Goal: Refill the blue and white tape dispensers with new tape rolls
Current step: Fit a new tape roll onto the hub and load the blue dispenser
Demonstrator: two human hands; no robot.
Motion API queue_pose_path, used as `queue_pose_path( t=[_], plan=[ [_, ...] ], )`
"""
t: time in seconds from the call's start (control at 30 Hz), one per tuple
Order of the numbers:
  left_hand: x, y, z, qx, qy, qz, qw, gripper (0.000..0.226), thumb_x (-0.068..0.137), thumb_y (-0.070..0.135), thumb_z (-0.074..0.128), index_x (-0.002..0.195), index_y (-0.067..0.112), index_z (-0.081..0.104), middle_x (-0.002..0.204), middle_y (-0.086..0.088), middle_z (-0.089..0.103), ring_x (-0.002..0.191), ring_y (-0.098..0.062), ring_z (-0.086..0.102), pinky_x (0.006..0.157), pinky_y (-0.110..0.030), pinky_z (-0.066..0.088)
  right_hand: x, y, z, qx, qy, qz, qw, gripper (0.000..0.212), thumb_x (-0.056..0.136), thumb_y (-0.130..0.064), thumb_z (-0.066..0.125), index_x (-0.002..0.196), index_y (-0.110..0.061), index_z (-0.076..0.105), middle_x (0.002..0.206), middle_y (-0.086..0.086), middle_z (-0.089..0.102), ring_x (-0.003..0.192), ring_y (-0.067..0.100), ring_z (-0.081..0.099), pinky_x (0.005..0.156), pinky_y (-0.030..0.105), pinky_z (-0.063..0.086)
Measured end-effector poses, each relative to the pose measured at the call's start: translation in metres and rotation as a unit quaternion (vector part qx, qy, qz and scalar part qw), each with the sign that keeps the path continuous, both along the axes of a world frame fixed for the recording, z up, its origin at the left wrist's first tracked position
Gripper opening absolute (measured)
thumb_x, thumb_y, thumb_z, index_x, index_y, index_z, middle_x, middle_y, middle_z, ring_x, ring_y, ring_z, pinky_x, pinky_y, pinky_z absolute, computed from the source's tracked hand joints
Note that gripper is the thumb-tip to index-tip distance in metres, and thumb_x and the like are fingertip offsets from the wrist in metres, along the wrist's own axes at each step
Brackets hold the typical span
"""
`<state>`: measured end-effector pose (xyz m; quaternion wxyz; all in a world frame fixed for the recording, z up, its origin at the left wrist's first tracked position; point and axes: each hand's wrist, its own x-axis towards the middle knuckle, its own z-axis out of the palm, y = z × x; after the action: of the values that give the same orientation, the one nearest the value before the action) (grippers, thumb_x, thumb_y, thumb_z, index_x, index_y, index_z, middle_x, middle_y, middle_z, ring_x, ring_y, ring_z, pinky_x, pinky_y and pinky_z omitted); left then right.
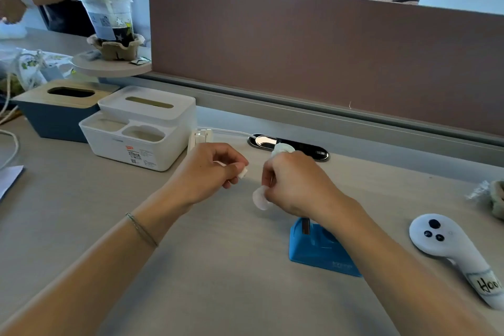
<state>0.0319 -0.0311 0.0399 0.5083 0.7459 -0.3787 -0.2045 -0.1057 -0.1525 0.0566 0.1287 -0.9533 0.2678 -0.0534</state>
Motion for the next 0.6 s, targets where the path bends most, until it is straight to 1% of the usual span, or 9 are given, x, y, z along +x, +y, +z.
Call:
queue_pose_path(
  t=[0.07,0.17,0.23,0.33,0.4,0.43,0.5,0.53,0.6],
  plan=[
    [0.004,0.0,-0.005,0.01,0.006,0.001,1.0,0.012,0.091,0.005,0.068,0.085,0.01,0.078,0.075,-0.002,0.074,0.064,-0.013,0.068,0.065,-0.025,0.06,0.013,-0.003,-0.003,-0.036,0.055,0.017,0.998,0.006,0.081,-0.017,0.068,0.085,-0.021,0.07,0.094,0.005,0.068,0.089,0.027,0.064,0.065,0.033,0.049],
    [0.009,0.002,-0.012,0.028,0.006,0.0,1.0,0.01,0.09,0.006,0.071,0.085,0.011,0.079,0.073,-0.002,0.074,0.061,-0.012,0.07,0.072,-0.032,0.063,0.025,-0.008,-0.006,-0.043,0.101,0.038,0.993,0.01,0.08,-0.017,0.07,0.09,-0.017,0.073,0.093,0.007,0.068,0.088,0.029,0.064,0.067,0.035,0.053],
    [0.011,0.002,-0.014,0.033,0.008,0.001,0.999,0.009,0.088,0.007,0.072,0.085,0.012,0.079,0.074,-0.003,0.075,0.06,-0.012,0.07,0.073,-0.033,0.064,0.029,-0.011,-0.011,-0.041,0.113,0.046,0.992,0.01,0.08,-0.018,0.072,0.089,-0.015,0.073,0.091,0.008,0.07,0.087,0.029,0.066,0.066,0.035,0.053],
    [0.012,0.002,-0.012,0.027,0.005,0.003,1.0,0.009,0.086,0.007,0.073,0.084,0.013,0.079,0.078,-0.005,0.077,0.061,-0.014,0.071,0.072,-0.033,0.064,0.031,-0.013,-0.017,-0.023,0.117,0.049,0.992,0.008,0.08,-0.02,0.075,0.084,-0.014,0.071,0.087,0.008,0.07,0.084,0.028,0.067,0.061,0.032,0.05],
    [0.011,0.001,-0.011,0.021,0.01,0.0,1.0,0.009,0.086,0.007,0.073,0.084,0.013,0.079,0.079,-0.005,0.077,0.064,-0.015,0.073,0.072,-0.03,0.063,0.029,-0.013,-0.019,-0.005,0.12,0.049,0.992,0.012,0.079,-0.023,0.078,0.08,-0.015,0.069,0.084,0.007,0.07,0.081,0.026,0.067,0.06,0.032,0.049],
    [0.011,0.0,-0.01,0.018,0.016,-0.004,1.0,0.009,0.086,0.007,0.073,0.084,0.014,0.079,0.078,-0.004,0.077,0.065,-0.015,0.073,0.071,-0.029,0.062,0.028,-0.013,-0.017,0.009,0.124,0.048,0.991,0.015,0.079,-0.025,0.08,0.079,-0.015,0.069,0.081,0.007,0.072,0.079,0.026,0.069,0.061,0.033,0.052],
    [0.011,-0.001,-0.011,0.014,0.027,-0.01,0.999,0.01,0.086,0.007,0.073,0.084,0.014,0.079,0.076,-0.003,0.076,0.065,-0.015,0.072,0.071,-0.028,0.061,0.025,-0.019,-0.011,0.042,0.111,0.032,0.992,0.017,0.077,-0.03,0.082,0.076,-0.015,0.074,0.074,0.005,0.076,0.073,0.021,0.073,0.066,0.034,0.059],
    [0.011,-0.001,-0.011,0.012,0.032,-0.012,0.999,0.01,0.087,0.007,0.073,0.084,0.014,0.079,0.076,-0.003,0.076,0.066,-0.016,0.073,0.071,-0.029,0.061,0.024,-0.026,-0.006,0.045,0.08,0.009,0.996,0.016,0.076,-0.031,0.083,0.074,-0.017,0.077,0.072,0.002,0.077,0.071,0.019,0.074,0.067,0.034,0.06],
    [0.011,-0.002,-0.013,0.008,0.047,-0.013,0.999,0.01,0.087,0.006,0.073,0.083,0.014,0.079,0.077,-0.006,0.077,0.068,-0.019,0.073,0.073,-0.031,0.062,0.025,-0.046,0.002,-0.006,0.0,-0.057,0.998,0.013,0.076,-0.034,0.082,0.075,-0.022,0.079,0.078,-0.003,0.077,0.078,0.021,0.073,0.069,0.034,0.06]
  ],
)
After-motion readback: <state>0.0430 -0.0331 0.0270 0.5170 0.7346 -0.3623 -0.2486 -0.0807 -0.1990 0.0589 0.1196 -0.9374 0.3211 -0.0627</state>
